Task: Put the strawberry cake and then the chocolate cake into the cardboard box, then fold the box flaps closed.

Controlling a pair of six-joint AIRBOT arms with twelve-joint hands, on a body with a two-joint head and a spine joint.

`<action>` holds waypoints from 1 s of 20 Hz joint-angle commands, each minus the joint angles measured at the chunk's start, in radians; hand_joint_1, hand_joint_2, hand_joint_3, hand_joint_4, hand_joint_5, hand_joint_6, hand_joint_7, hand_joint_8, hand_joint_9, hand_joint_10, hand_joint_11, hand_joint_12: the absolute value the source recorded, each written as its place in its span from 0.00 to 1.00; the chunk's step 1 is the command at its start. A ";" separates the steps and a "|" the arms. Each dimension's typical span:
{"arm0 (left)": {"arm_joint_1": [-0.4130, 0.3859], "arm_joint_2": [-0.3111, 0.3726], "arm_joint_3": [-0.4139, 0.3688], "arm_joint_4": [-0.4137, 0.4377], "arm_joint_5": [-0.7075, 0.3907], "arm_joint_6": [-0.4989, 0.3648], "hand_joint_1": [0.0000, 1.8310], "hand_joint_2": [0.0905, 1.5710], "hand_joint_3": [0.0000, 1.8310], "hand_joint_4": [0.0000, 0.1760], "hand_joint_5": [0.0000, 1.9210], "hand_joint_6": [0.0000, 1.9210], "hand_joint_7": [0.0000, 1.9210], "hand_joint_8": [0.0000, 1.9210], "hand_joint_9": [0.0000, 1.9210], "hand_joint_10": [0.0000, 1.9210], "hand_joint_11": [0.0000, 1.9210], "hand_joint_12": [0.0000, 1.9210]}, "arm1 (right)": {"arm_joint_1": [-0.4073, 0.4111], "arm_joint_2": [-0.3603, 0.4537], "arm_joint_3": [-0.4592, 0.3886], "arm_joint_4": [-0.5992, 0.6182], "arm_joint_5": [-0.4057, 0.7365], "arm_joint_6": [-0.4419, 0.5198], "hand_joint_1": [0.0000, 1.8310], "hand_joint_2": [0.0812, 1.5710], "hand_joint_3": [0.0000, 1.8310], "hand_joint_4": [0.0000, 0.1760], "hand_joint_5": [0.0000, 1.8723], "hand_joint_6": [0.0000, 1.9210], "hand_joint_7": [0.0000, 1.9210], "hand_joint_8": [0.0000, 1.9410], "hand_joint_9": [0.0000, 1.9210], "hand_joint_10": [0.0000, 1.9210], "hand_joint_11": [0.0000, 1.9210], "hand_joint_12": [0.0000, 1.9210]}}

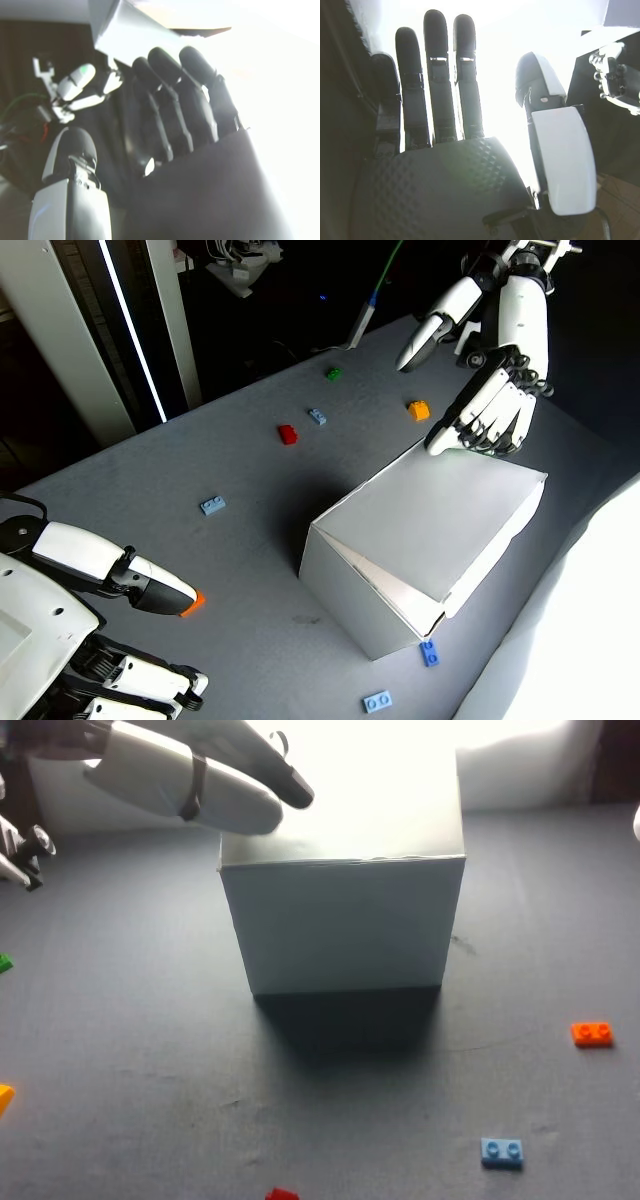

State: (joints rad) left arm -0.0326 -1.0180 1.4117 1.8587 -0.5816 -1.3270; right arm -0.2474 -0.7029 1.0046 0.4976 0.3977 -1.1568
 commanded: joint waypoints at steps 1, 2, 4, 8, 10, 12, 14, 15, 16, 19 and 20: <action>-0.023 -0.007 0.022 -0.048 0.006 0.016 0.26 0.71 0.00 0.00 0.36 0.00 0.32 0.37 0.26 0.62 0.11 0.86 | 0.005 0.014 0.002 -0.008 0.111 0.004 0.20 0.78 0.00 0.00 0.42 0.27 0.39 0.37 0.25 0.63 0.10 0.90; -0.026 -0.019 0.039 -0.048 0.005 0.035 0.25 0.72 0.00 0.00 0.36 0.00 0.32 0.38 0.25 0.63 0.11 0.86 | 0.005 0.013 0.002 -0.008 0.111 0.004 0.20 0.79 0.00 0.00 0.42 0.27 0.39 0.37 0.26 0.62 0.10 0.89; -0.037 -0.053 0.092 -0.048 0.000 0.083 0.25 0.72 0.00 0.00 0.35 0.00 0.31 0.40 0.24 0.65 0.11 0.87 | 0.005 0.013 0.002 -0.008 0.111 0.004 0.18 0.79 0.00 0.00 0.42 0.26 0.40 0.35 0.26 0.61 0.10 0.90; -0.041 -0.131 0.211 -0.049 -0.053 0.171 0.26 0.71 0.00 0.00 0.35 0.00 0.31 0.39 0.24 0.64 0.09 0.87 | 0.005 0.012 0.002 -0.008 0.111 0.004 0.19 0.79 0.00 0.00 0.42 0.27 0.40 0.36 0.26 0.62 0.10 0.89; -0.039 -0.161 0.248 -0.069 -0.068 0.221 0.26 0.72 0.00 0.00 0.35 0.00 0.31 0.39 0.24 0.64 0.10 0.87 | 0.005 0.012 0.002 -0.008 0.111 0.004 0.20 0.78 0.00 0.00 0.40 0.32 0.39 0.40 0.26 0.64 0.11 0.89; -0.038 -0.182 0.264 -0.087 -0.075 0.256 0.25 0.72 0.00 0.00 0.35 0.00 0.31 0.38 0.24 0.63 0.10 0.87 | 0.005 0.011 0.002 -0.008 0.111 0.004 0.19 0.79 0.00 0.00 0.40 0.31 0.39 0.39 0.26 0.63 0.11 0.89; -0.026 -0.198 0.268 -0.105 -0.090 0.275 0.24 0.72 0.00 0.00 0.36 0.00 0.31 0.37 0.25 0.61 0.11 0.85 | 0.005 0.011 0.002 -0.008 0.111 0.004 0.20 0.78 0.00 0.00 0.39 0.33 0.38 0.40 0.25 0.63 0.11 0.89; -0.019 -0.200 0.264 -0.105 -0.094 0.275 0.24 0.72 0.00 0.00 0.35 0.00 0.31 0.38 0.25 0.62 0.10 0.86 | 0.005 0.011 0.002 -0.008 0.111 0.004 0.20 0.78 0.00 0.00 0.36 0.39 0.36 0.44 0.25 0.65 0.13 0.90; -0.008 -0.201 0.255 -0.105 -0.097 0.275 0.24 0.72 0.00 0.00 0.35 0.00 0.32 0.37 0.25 0.62 0.10 0.86 | 0.005 0.011 0.002 -0.008 0.111 0.004 0.21 0.78 0.00 0.00 0.35 0.42 0.35 0.46 0.25 0.66 0.13 0.91; 0.028 -0.201 0.236 -0.133 -0.101 0.275 0.24 0.72 0.00 0.00 0.36 0.00 0.33 0.33 0.26 0.59 0.10 0.86 | 0.002 0.011 0.002 -0.008 0.111 0.004 0.21 0.77 0.00 0.00 0.35 0.42 0.36 0.46 0.26 0.67 0.15 0.91; 0.034 -0.201 0.232 -0.139 -0.101 0.275 0.23 0.72 0.00 0.00 0.36 0.00 0.34 0.32 0.26 0.58 0.10 0.85 | 0.001 0.011 0.002 -0.008 0.111 0.004 0.20 0.78 0.00 0.00 0.34 0.44 0.35 0.47 0.25 0.67 0.14 0.91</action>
State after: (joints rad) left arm 0.0010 -1.2270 1.6444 1.7660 -0.6823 -1.0481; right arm -0.2543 -0.7048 1.0027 0.4969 0.4000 -1.1568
